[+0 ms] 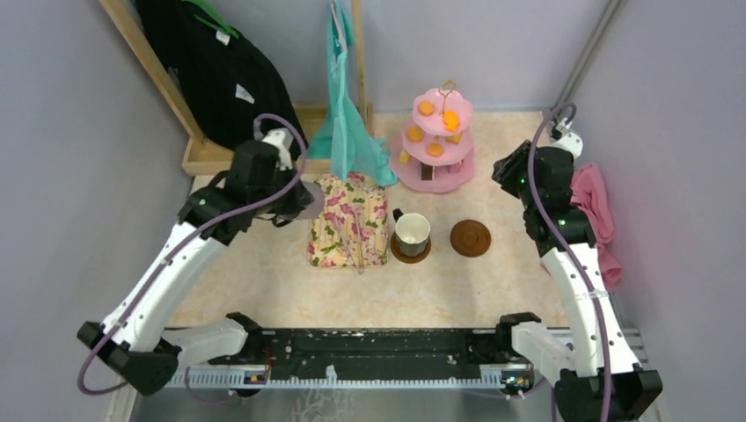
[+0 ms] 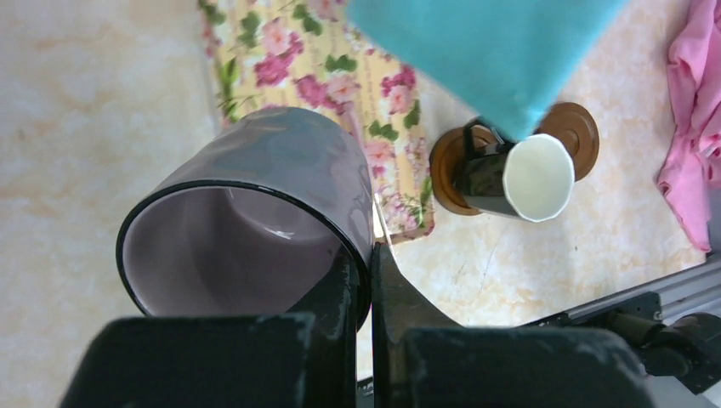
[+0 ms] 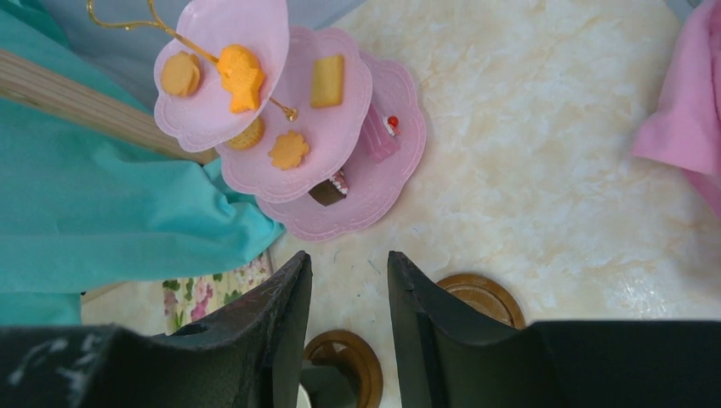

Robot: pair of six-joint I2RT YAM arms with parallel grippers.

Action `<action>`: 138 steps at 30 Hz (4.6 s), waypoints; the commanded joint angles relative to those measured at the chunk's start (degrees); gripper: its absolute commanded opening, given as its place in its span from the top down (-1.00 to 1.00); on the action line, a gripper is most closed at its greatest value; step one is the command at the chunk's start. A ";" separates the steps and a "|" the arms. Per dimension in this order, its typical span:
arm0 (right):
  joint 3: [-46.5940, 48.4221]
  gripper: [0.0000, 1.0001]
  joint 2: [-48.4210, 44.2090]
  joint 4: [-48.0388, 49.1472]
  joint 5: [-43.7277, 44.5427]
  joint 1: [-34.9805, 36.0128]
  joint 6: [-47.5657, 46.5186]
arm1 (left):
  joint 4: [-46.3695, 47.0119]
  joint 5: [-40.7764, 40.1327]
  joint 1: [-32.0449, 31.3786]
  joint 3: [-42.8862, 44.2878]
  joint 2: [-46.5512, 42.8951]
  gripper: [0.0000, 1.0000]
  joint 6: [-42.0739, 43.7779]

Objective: Serve the afternoon tea
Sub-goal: Pick up the cup at the center of the board, then place the cup on the coaster.

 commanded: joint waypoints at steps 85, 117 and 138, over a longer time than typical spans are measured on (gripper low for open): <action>13.68 0.23 4.53 2.51 -1.95 -19.78 5.60 | 6.53 1.05 -40.63 63.35 77.23 1.00 56.74; 11.64 0.23 5.50 4.30 -0.53 -19.80 5.27 | 4.42 1.47 -40.60 61.61 77.42 0.83 57.21; 11.18 0.24 5.47 4.61 -0.62 -19.75 5.16 | 5.20 0.94 -40.70 61.51 77.86 0.13 56.76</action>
